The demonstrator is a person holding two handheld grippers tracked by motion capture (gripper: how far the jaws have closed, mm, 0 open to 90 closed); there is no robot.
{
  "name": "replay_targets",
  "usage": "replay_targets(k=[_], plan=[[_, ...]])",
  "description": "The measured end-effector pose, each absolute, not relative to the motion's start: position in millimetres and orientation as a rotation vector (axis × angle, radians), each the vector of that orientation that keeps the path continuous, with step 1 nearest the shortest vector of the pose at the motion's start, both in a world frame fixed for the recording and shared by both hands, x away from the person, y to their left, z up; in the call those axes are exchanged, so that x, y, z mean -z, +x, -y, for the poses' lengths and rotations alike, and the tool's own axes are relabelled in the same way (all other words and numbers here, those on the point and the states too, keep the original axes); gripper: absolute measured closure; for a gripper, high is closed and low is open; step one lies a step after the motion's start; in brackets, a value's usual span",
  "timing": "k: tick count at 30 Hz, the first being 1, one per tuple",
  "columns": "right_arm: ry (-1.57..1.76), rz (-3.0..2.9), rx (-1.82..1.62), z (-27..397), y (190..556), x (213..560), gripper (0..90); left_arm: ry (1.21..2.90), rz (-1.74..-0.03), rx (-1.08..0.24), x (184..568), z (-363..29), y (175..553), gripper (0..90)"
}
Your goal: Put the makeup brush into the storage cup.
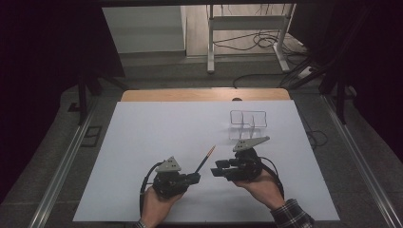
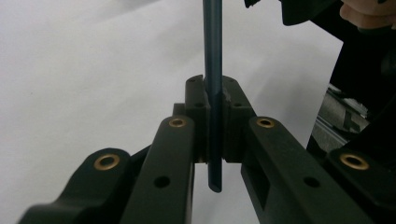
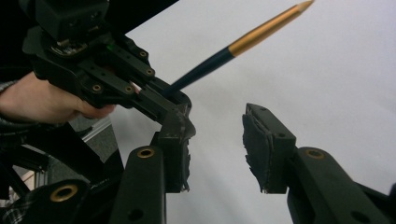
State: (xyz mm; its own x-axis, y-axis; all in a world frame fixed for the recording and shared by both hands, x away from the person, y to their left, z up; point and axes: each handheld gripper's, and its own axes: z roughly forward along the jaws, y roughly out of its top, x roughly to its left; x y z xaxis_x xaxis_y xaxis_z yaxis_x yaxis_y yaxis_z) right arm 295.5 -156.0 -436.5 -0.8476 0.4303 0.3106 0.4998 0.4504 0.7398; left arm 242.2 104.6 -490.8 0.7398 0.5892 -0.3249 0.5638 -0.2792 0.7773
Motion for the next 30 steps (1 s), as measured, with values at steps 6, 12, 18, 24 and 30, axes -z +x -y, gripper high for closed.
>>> replay_targets(k=[6,12,18,24,30], plan=[[-0.829,2.573,1.392,151.7,294.2,437.1,61.5,1.946,-0.883,-0.064,492.3,-98.3,240.7,84.6],[-0.823,2.543,1.400,146.9,293.8,438.3,60.6,1.956,-0.869,-0.094,492.3,-90.6,240.6,84.6],[-0.858,2.547,1.393,145.3,296.2,440.7,60.7,1.938,-0.848,-0.102,489.6,-89.1,237.9,84.7],[-0.881,2.499,1.421,147.2,300.0,442.0,61.0,1.942,-0.826,-0.101,489.1,-86.2,236.0,84.7],[-0.894,2.449,1.446,148.3,302.1,442.9,64.2,1.957,-0.803,-0.103,490.0,-81.1,234.8,84.6]])
